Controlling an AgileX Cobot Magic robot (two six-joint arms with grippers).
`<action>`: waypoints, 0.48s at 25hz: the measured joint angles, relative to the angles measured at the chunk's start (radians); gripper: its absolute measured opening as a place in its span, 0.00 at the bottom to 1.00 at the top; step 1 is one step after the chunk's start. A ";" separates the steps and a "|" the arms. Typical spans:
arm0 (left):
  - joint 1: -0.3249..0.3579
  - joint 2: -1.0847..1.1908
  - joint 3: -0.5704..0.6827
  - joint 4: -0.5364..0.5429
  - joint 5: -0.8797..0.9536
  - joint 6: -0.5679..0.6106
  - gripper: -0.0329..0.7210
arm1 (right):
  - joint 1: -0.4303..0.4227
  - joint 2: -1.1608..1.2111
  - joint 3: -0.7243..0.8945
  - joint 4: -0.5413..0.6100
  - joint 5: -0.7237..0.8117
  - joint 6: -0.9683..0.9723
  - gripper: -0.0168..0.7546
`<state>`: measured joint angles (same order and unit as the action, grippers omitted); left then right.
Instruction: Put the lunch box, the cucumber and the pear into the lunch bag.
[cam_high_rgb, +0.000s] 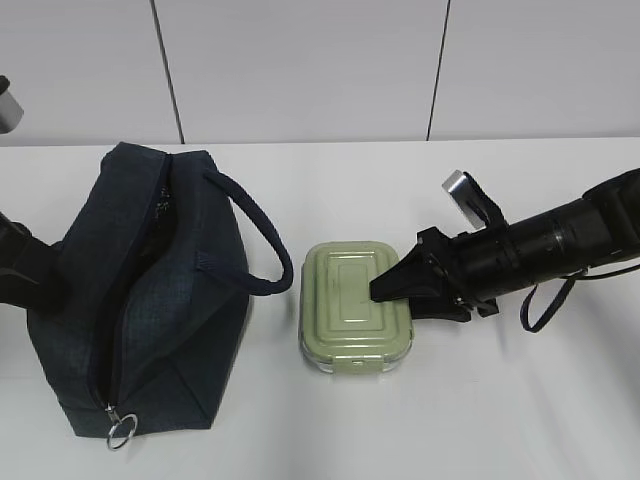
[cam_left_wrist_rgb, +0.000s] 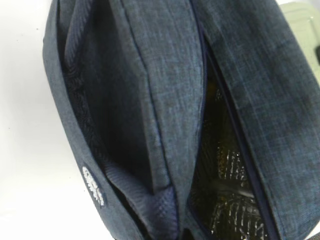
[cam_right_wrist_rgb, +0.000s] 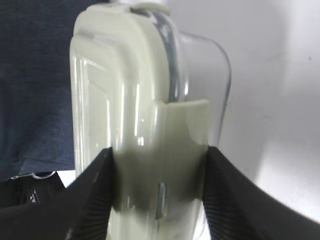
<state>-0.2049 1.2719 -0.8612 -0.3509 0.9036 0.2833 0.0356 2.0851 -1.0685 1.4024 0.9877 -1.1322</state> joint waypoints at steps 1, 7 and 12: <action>0.000 0.000 0.000 0.000 0.000 0.000 0.05 | -0.007 -0.015 0.000 -0.010 0.000 0.000 0.51; 0.000 -0.001 0.000 0.001 0.002 0.000 0.05 | -0.069 -0.197 0.002 -0.020 0.013 0.024 0.51; 0.000 -0.001 0.000 0.001 0.002 0.000 0.05 | -0.034 -0.323 -0.080 -0.020 0.081 0.101 0.51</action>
<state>-0.2049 1.2707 -0.8612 -0.3499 0.9054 0.2833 0.0011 1.7624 -1.1487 1.3826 1.0682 -1.0312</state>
